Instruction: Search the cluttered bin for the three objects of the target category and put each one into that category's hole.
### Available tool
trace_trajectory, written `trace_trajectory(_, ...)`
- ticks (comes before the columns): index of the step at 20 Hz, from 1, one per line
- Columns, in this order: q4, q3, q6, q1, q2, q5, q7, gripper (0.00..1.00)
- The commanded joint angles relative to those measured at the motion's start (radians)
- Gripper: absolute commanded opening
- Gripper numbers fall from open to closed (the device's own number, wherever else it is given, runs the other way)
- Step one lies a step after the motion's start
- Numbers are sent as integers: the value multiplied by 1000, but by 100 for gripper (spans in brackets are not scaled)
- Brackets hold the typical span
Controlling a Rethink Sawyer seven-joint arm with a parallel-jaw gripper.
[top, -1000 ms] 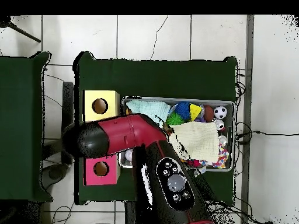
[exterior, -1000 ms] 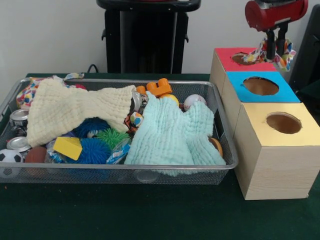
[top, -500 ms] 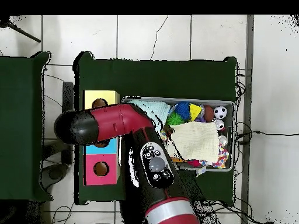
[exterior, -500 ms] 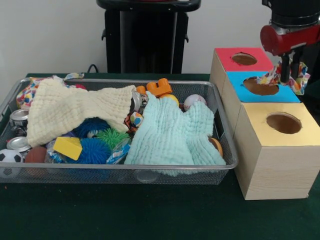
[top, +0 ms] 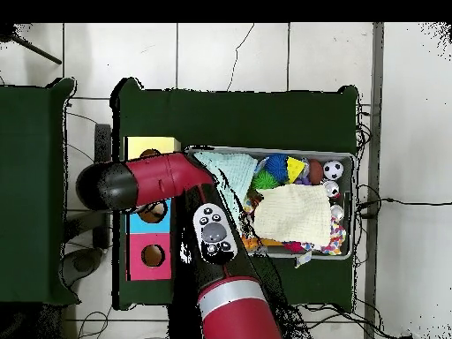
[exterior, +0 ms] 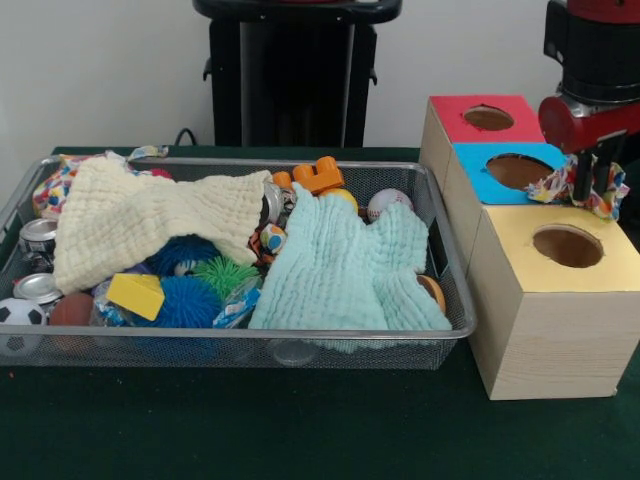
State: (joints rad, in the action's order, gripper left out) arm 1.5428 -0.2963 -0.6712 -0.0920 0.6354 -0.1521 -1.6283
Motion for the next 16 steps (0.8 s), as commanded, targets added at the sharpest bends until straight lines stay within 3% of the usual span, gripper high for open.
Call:
trace_trajectory(1, -62, 71, 22, -18, -66, 46, -241, 0)
trace_trajectory(9, -81, 66, -16, -39, -64, 39, -151, 0)
trace_trajectory(16, -154, 48, -185, -58, -27, 97, -145, 0)
